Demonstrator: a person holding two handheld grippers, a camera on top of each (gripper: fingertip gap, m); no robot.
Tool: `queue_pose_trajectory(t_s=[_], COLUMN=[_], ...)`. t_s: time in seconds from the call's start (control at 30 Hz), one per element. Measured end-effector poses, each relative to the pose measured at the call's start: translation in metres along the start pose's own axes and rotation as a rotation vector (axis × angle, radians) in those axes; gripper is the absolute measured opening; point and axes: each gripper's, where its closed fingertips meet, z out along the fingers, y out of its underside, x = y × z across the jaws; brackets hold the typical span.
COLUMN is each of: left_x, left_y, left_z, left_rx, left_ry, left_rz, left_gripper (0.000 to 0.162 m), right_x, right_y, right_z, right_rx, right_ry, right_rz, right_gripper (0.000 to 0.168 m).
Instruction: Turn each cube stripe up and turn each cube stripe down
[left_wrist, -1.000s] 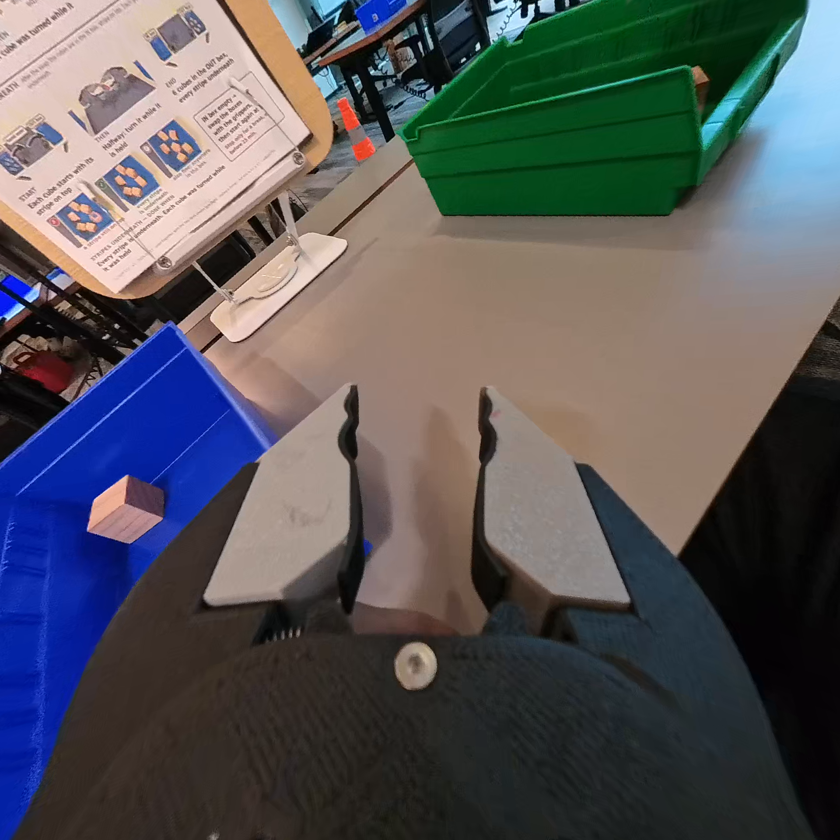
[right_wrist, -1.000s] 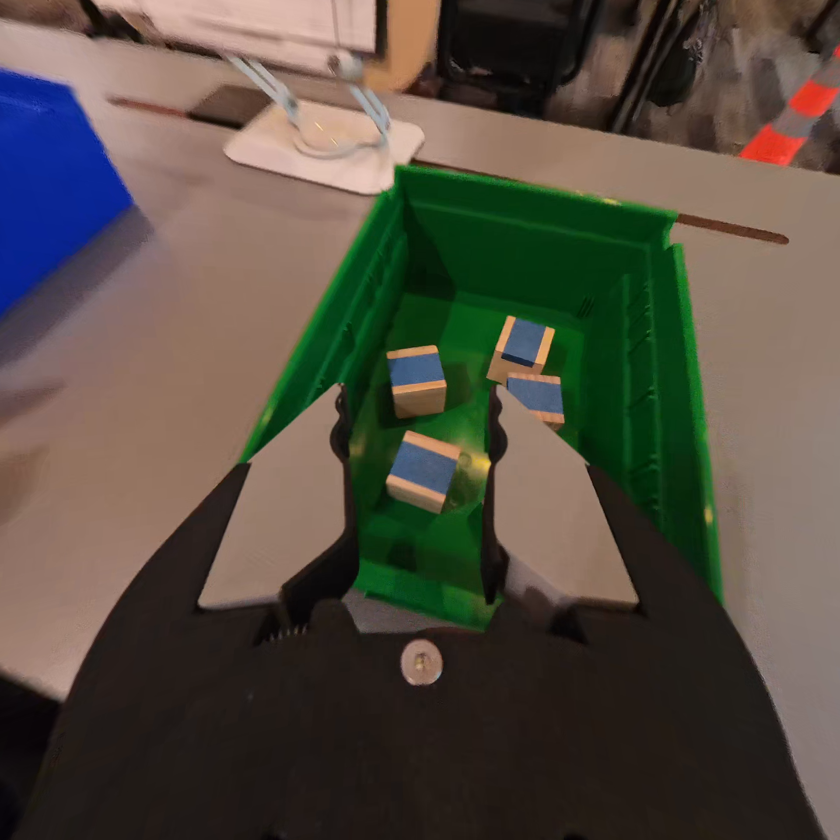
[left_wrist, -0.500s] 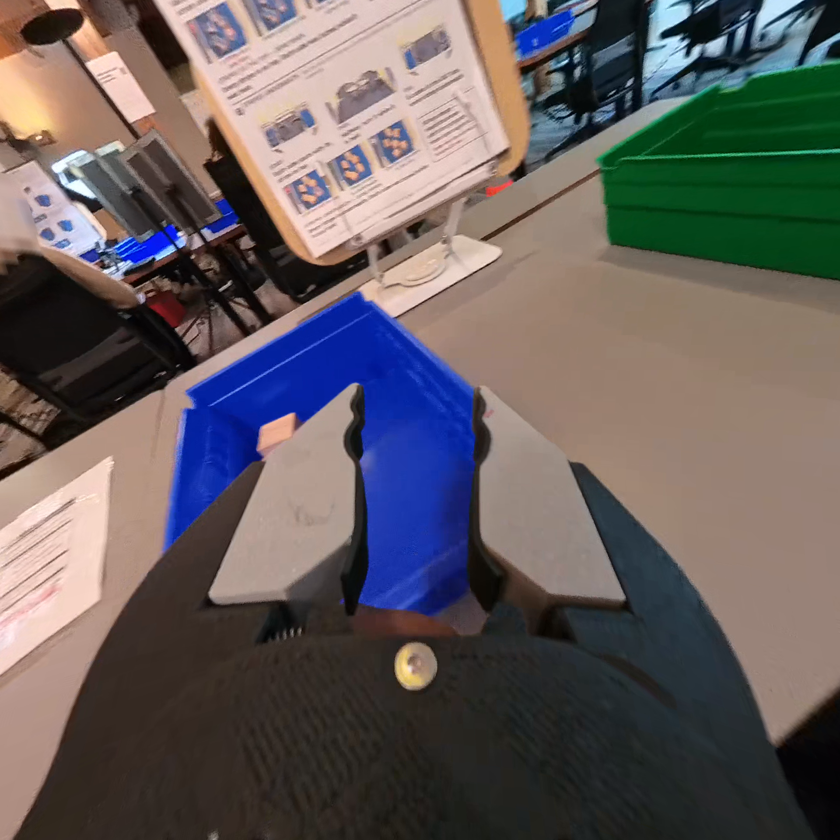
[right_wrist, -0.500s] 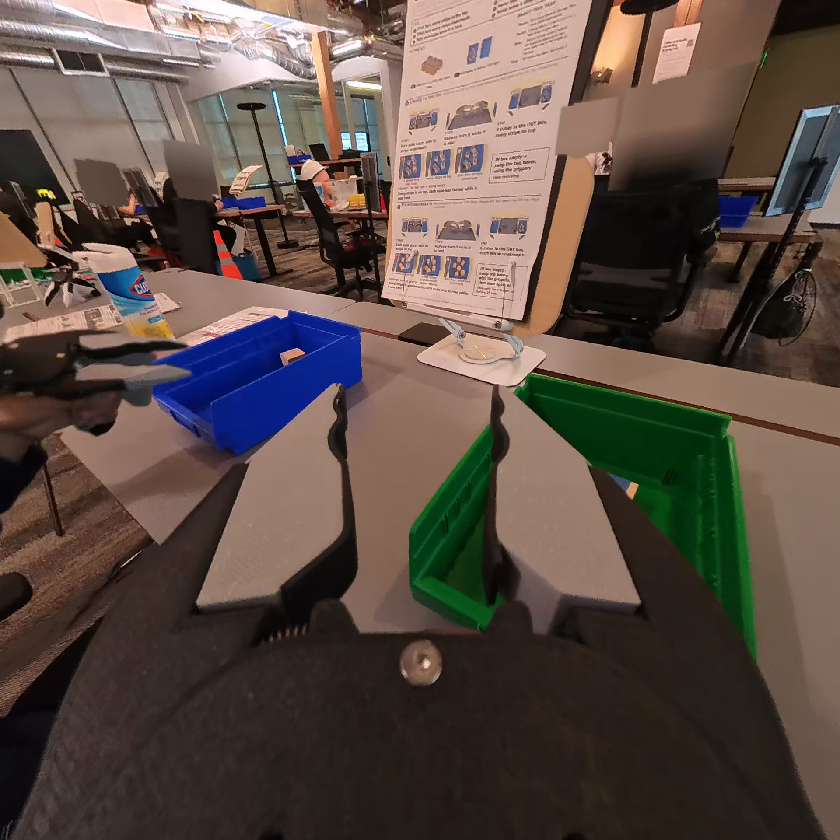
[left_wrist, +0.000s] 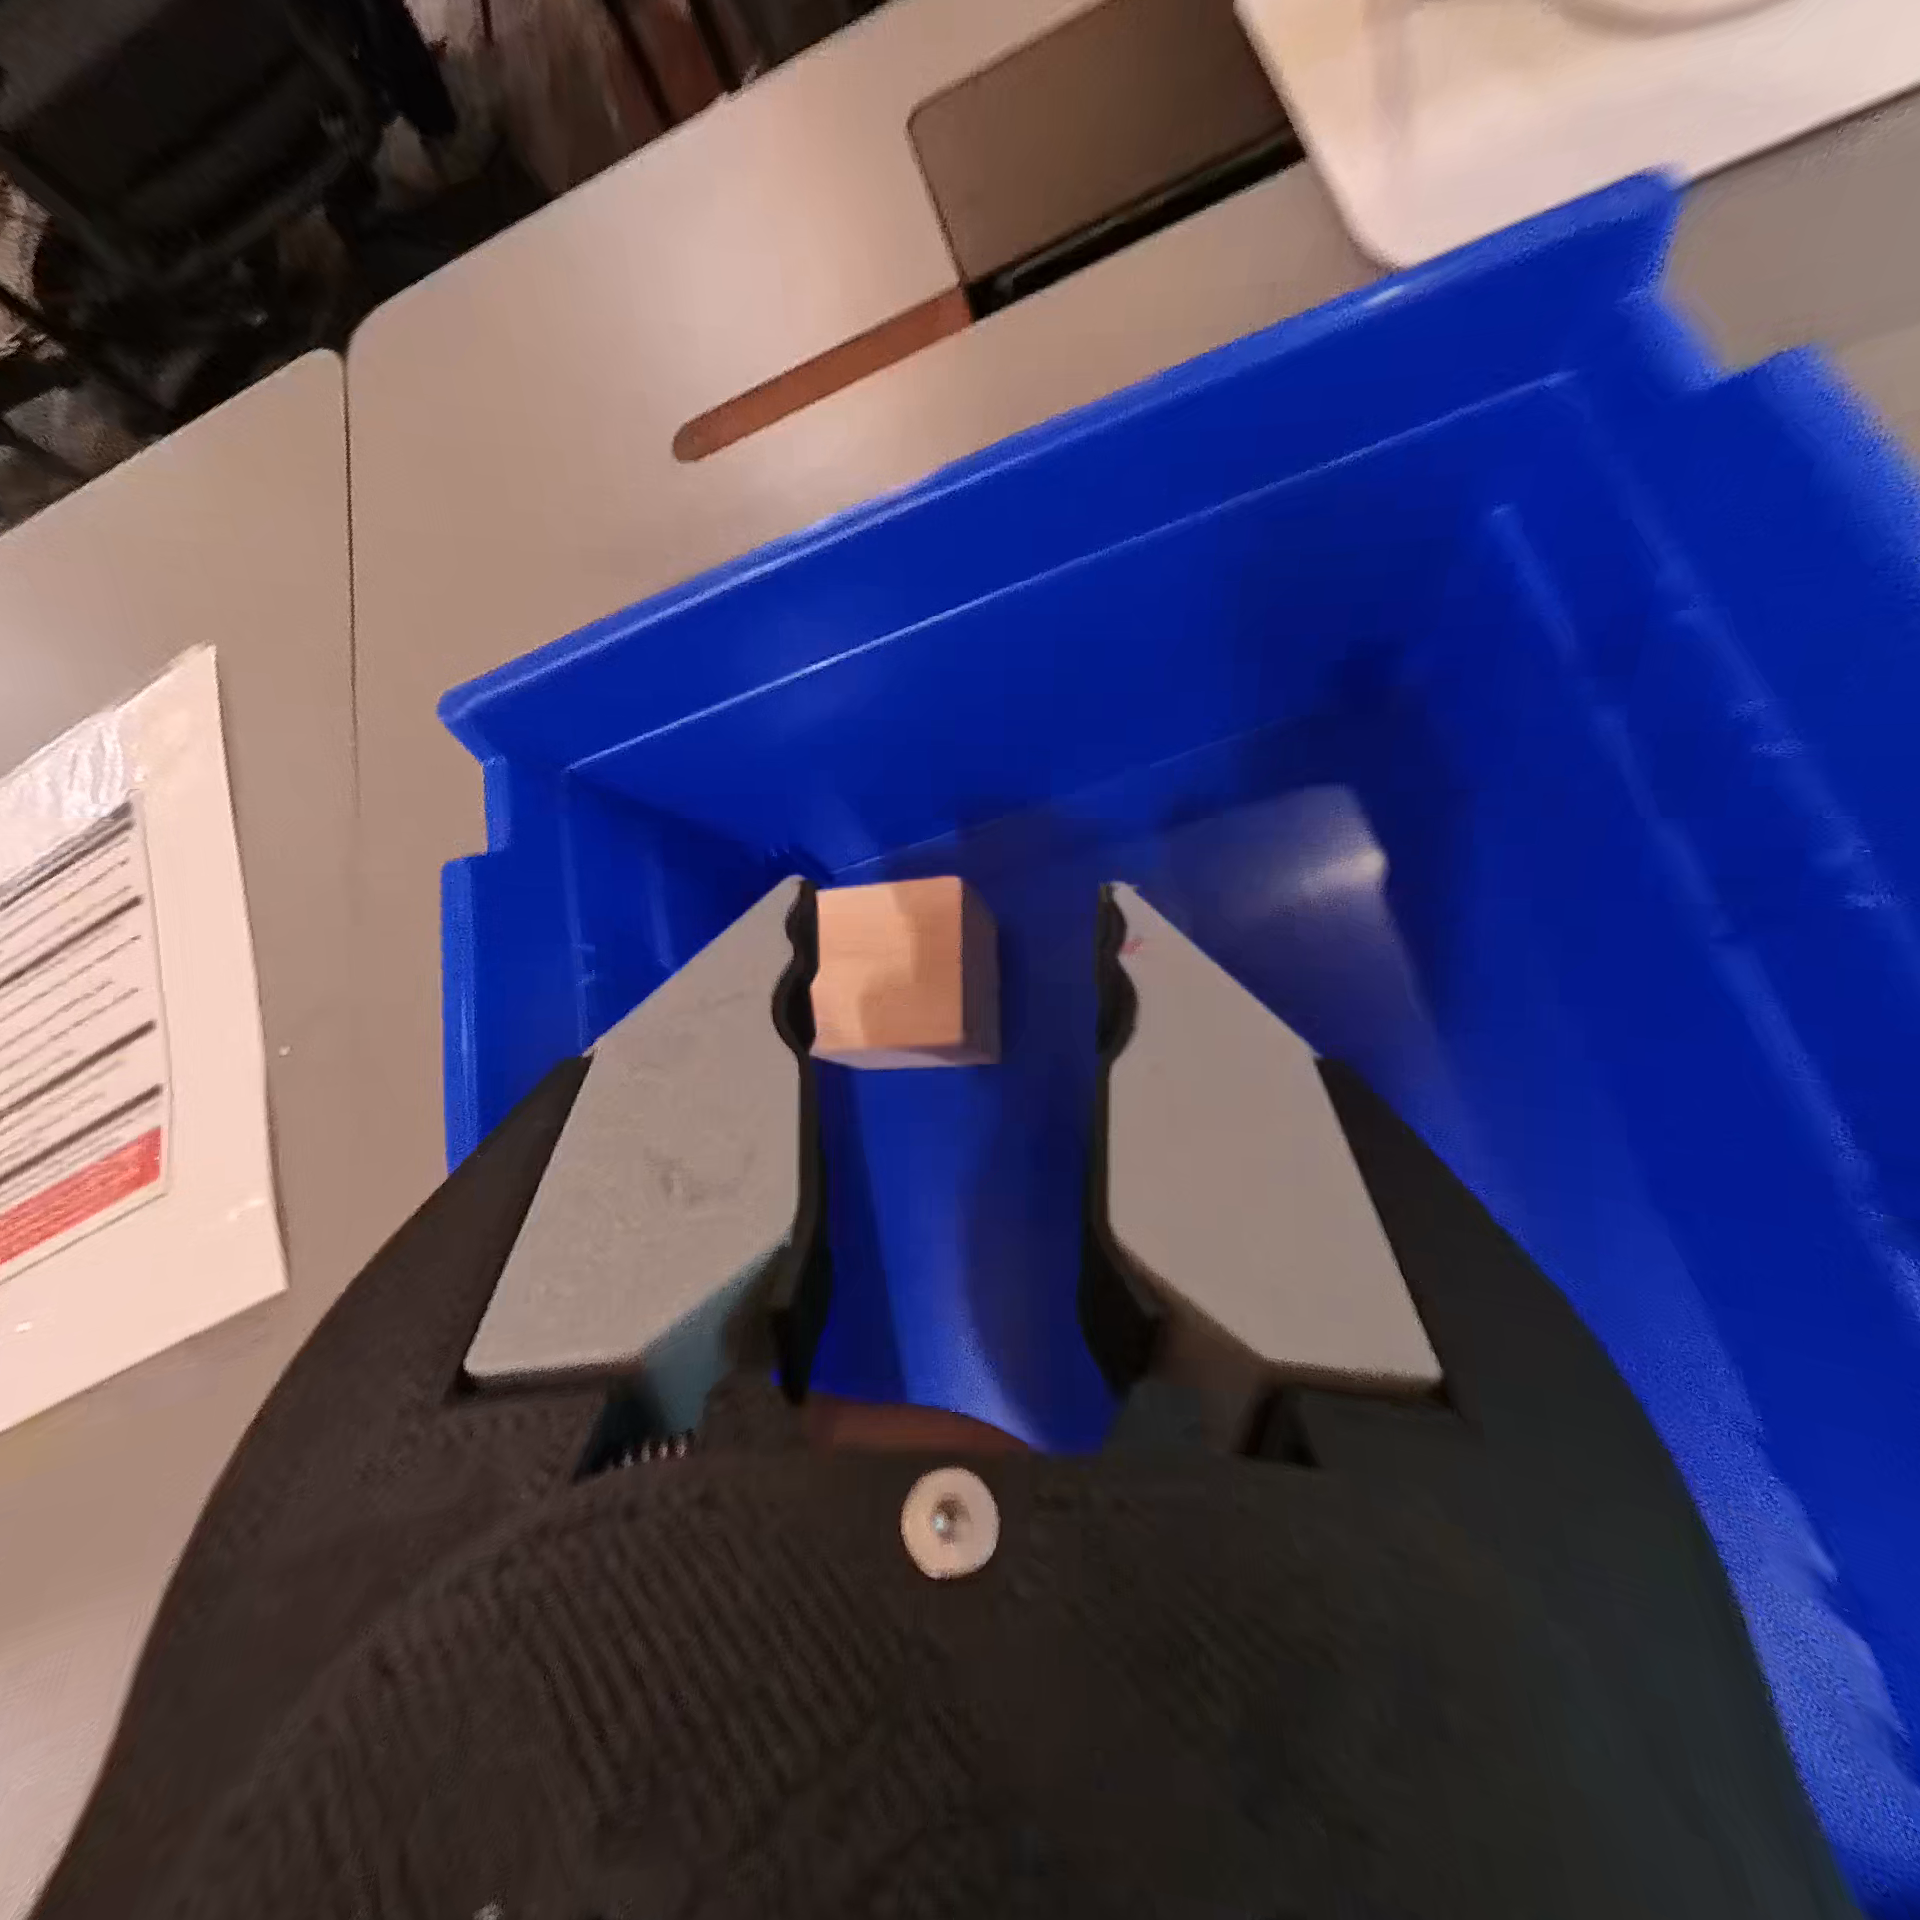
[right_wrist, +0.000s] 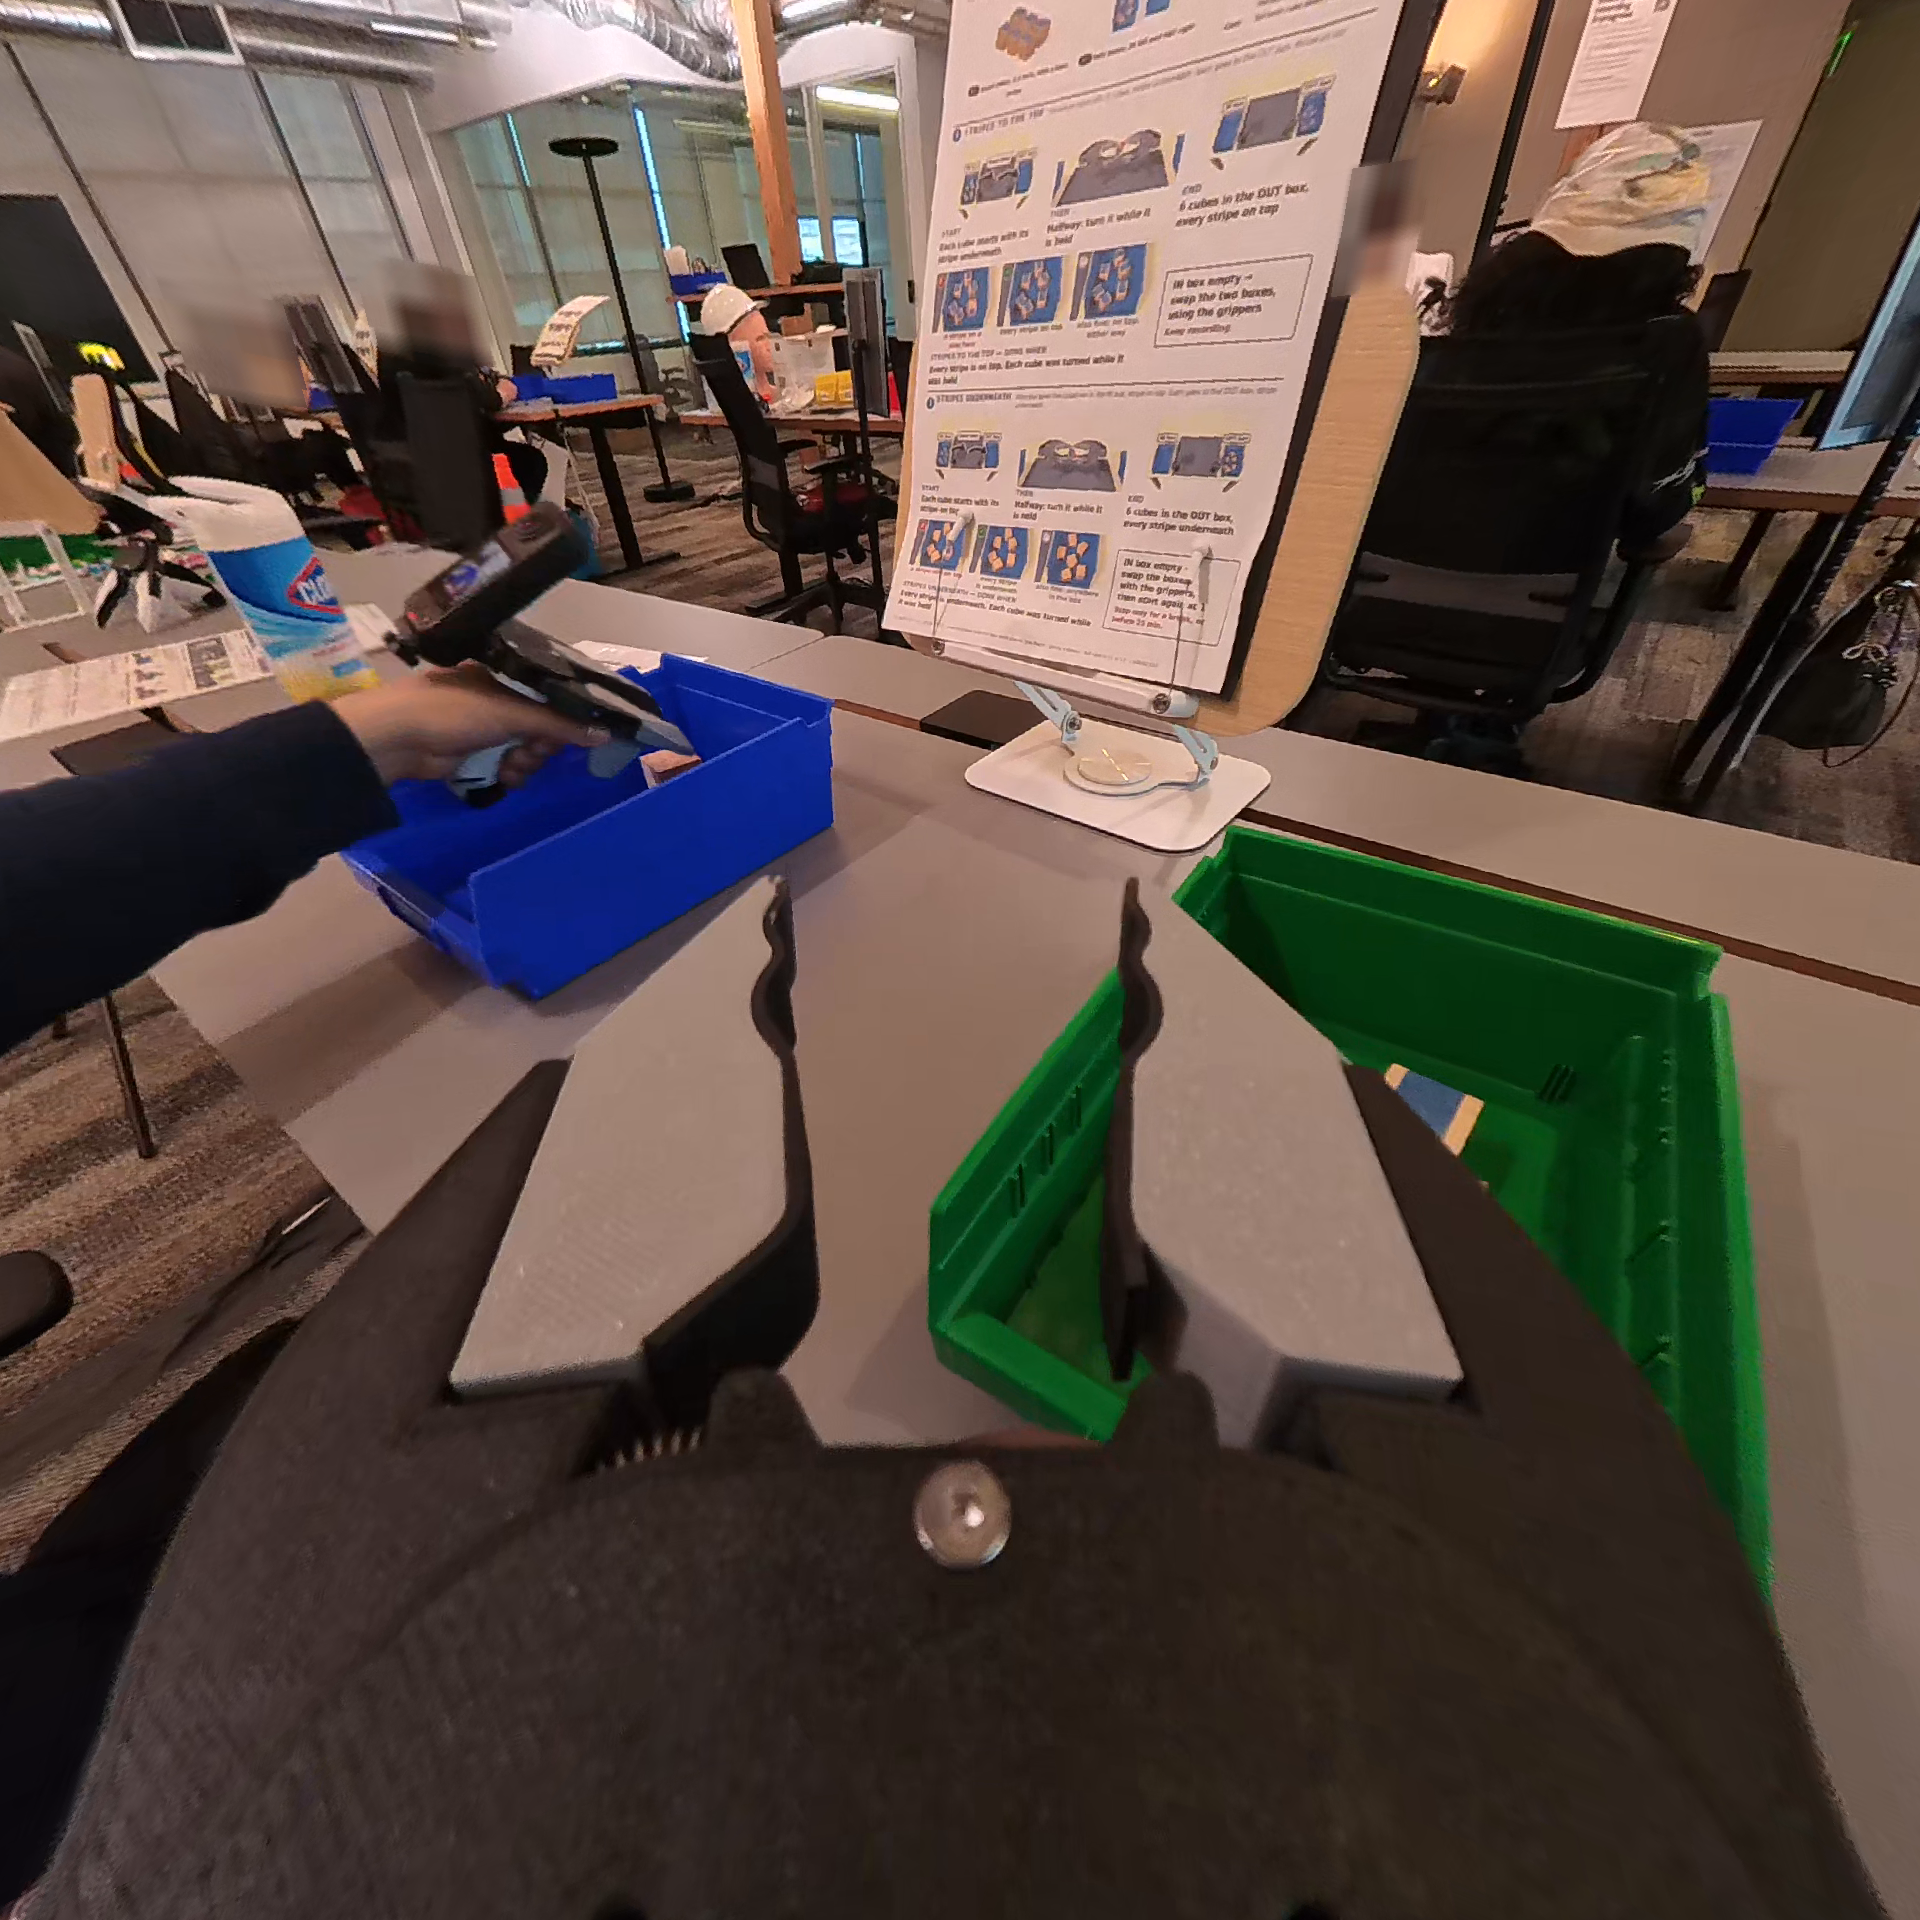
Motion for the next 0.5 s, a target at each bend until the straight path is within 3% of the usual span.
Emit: queue_pose_trajectory(t_s=[0.13,0.2,0.3,0.5], left_x=[-0.005,-0.011,-0.018,0.011], left_y=[0.017,0.028,0.03,0.042], left_z=[0.034,0.044,0.042,0.013], left_rx=[-0.155,-0.2,-0.177,-0.145], left_ry=[-0.05,-0.104,-0.166,0.065], left_rz=[0.062,0.113,0.24,0.178], left_gripper=[0.052,0.071,0.05,0.051], right_x=[0.011,0.014,0.014,0.006], right_y=[0.002,0.002,0.003,-0.001], right_z=[-0.002,-0.002,-0.002,-0.002], right_rx=[0.002,0.004,0.001,0.01], right_ry=[0.023,0.013,0.008,-0.017], right_rz=[0.015,0.036,0.038,0.023], right_gripper=[0.06,0.06,0.06,0.06])
